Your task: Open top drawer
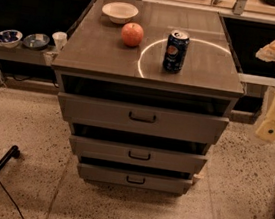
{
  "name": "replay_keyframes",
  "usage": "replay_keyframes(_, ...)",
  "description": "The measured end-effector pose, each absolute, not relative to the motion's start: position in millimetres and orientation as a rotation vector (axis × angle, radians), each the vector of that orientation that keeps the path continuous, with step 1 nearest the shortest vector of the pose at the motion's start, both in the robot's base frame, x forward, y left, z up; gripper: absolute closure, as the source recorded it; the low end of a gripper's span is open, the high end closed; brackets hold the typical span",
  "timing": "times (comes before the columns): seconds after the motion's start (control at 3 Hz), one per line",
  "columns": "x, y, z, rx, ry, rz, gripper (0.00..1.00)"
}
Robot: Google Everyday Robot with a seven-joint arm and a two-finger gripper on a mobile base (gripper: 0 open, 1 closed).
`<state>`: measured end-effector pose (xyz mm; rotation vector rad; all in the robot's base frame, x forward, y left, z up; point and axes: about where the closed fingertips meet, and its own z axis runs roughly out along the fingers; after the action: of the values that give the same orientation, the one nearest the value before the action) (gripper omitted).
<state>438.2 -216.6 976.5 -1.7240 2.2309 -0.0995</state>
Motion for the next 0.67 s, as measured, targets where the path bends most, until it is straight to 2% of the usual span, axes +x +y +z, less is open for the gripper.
replay_keyframes(0.33, 438.2, -216.6, 976.5, -1.724, 2.231, -0.1, 0.0)
replay_keyframes(0.67, 452.8, -199.9, 957.4, -1.774, 2.197, -0.197, 0.0)
